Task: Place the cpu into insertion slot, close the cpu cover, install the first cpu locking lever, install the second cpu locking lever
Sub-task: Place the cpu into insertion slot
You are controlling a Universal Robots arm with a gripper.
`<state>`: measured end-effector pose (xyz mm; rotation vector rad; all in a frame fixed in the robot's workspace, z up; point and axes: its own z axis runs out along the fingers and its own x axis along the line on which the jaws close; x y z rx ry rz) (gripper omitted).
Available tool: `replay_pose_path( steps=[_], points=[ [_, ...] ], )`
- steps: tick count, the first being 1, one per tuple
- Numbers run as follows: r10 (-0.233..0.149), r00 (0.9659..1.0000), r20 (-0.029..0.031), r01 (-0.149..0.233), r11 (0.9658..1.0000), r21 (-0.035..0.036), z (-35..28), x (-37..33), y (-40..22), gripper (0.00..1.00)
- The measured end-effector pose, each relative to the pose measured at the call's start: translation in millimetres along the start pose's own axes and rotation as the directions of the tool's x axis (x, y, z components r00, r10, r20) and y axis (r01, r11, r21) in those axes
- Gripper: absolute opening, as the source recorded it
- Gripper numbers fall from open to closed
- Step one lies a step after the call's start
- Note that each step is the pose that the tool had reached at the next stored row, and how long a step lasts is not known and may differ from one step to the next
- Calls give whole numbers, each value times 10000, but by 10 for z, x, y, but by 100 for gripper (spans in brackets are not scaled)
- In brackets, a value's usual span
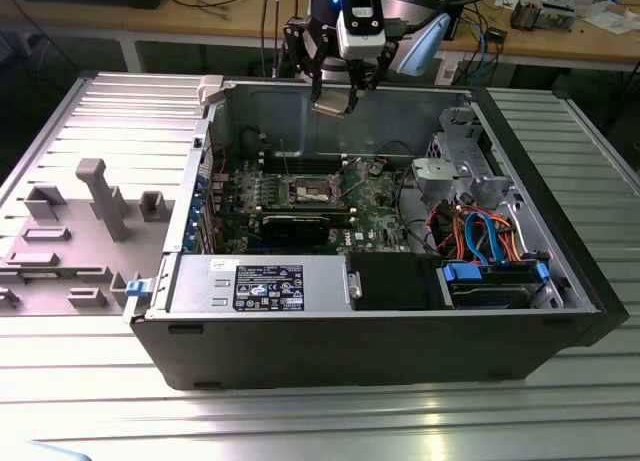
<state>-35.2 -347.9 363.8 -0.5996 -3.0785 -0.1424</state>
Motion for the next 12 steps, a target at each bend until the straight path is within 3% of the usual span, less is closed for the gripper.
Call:
replay_pose_path(
  steps=[5,10,12],
  points=[
    [291,9996,26,-291,9996,-4,1,0,0,55],
    [872,9962,79,-872,9962,-15,7,0,-1,55],
    [925,9957,85,-925,9957,-16,8,15,-7,55]
  ],
)
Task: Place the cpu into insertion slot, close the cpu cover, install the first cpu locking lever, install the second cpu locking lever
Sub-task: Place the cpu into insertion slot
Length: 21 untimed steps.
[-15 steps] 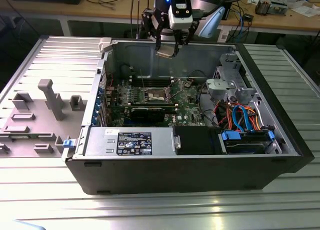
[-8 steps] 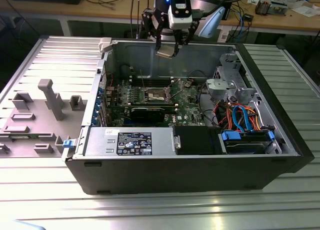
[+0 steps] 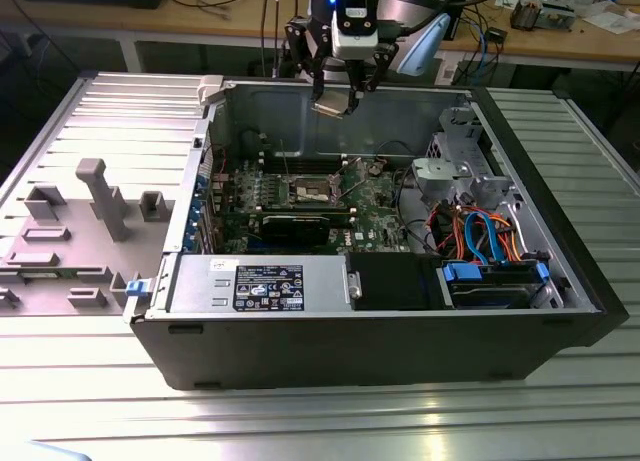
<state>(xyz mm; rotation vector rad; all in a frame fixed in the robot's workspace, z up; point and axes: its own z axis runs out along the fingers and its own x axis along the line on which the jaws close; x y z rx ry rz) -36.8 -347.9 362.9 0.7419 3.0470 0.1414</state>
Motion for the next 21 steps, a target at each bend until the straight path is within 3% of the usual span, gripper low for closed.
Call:
replay_pose_path(
  steps=[17,21],
  points=[
    [30,10000,1,-30,10000,-1,1,22,-13,55],
    [595,9982,52,-595,9982,-15,4,22,-13,55]
  ],
)
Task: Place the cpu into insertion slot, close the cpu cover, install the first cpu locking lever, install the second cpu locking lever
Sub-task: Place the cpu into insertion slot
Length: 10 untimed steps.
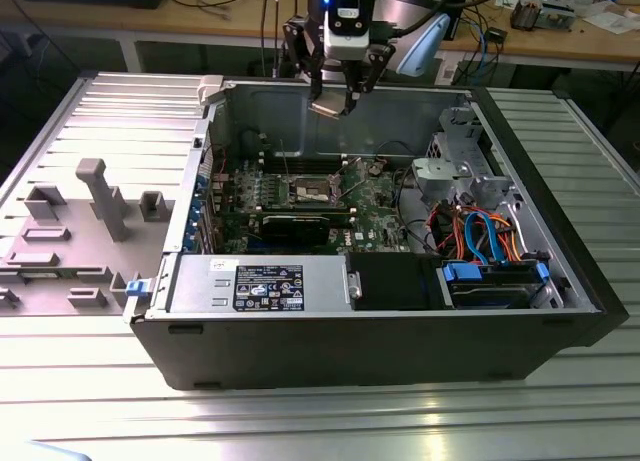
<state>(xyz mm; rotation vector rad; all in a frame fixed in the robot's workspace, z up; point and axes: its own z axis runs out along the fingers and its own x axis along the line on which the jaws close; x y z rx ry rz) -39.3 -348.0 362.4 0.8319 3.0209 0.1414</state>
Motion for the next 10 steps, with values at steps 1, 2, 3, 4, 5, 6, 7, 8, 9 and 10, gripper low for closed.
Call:
replay_pose_path(
  steps=[1,2,3,4,5,6,7,8,9,10],
  points=[
    [132,9999,12,-132,9999,-2,1,0,0,55],
    [235,9997,21,-235,9997,-4,1,0,0,55],
    [382,9993,34,-382,9993,-8,3,0,0,55],
    [491,9988,43,-491,9988,-11,4,0,0,55],
    [648,9979,57,-648,9979,-14,5,0,0,55],
    [696,9976,61,-696,9976,-15,5,0,0,55],
    [722,9974,63,-722,9974,-15,5,5,-3,55],
    [732,9973,64,-732,9973,-15,6,13,-7,55],
    [781,9969,69,-780,9969,-16,8,14,-9,55],
    [994,9950,90,-994,9950,-20,13,15,-10,55]
  ],
)
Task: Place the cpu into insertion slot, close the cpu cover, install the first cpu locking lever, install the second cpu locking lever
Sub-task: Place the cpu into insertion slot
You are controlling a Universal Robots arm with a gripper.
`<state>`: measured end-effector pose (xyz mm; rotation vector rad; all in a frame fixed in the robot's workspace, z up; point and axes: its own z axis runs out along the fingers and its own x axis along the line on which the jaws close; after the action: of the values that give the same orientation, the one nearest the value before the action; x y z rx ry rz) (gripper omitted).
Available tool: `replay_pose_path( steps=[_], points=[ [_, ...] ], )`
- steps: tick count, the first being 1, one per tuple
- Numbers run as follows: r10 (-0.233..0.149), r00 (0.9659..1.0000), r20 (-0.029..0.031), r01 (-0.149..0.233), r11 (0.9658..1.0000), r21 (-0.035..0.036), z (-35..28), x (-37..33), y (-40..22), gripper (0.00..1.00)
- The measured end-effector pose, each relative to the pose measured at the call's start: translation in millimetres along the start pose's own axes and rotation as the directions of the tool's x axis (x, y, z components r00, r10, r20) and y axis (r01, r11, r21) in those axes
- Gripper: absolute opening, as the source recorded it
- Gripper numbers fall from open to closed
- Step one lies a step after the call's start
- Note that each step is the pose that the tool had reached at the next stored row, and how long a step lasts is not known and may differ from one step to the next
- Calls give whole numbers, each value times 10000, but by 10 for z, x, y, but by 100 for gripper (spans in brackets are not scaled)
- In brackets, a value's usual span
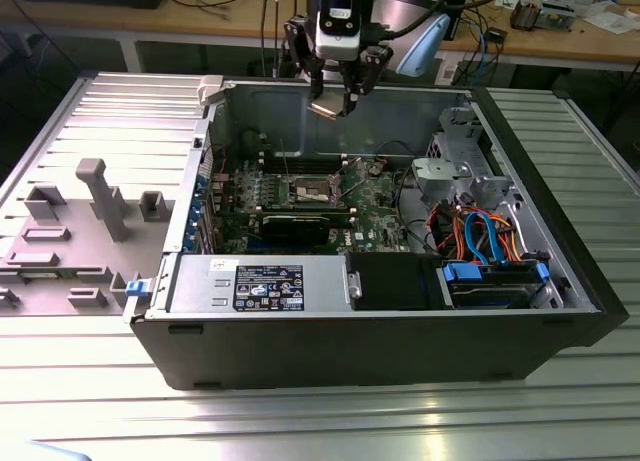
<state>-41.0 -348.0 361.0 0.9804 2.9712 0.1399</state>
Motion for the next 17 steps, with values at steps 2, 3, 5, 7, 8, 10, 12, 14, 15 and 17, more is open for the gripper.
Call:
replay_pose_path(
  steps=[2,3,5,7,8,10,12,14,15,17],
  points=[
    [493,9988,43,-493,9988,-9,12,0,-1,55],
    [607,9981,53,-607,9982,-12,15,0,-1,55],
    [997,9950,87,-997,9950,-22,25,0,-2,55],
    [1231,9923,107,-1230,9924,-29,33,-1,-3,55],
    [1393,9902,120,-1392,9903,-33,38,-1,-4,55],
    [1612,9868,138,-1612,9869,-39,47,-1,-4,55],
    [1787,9838,150,-1786,9839,-42,53,-1,-5,55],
    [1892,9818,156,-1891,9819,-40,56,-1,-6,55],
    [1903,9816,156,-1902,9817,-41,56,-1,-6,55],
    [1907,9815,156,-1907,9816,-43,58,-1,-6,55]
  ],
)
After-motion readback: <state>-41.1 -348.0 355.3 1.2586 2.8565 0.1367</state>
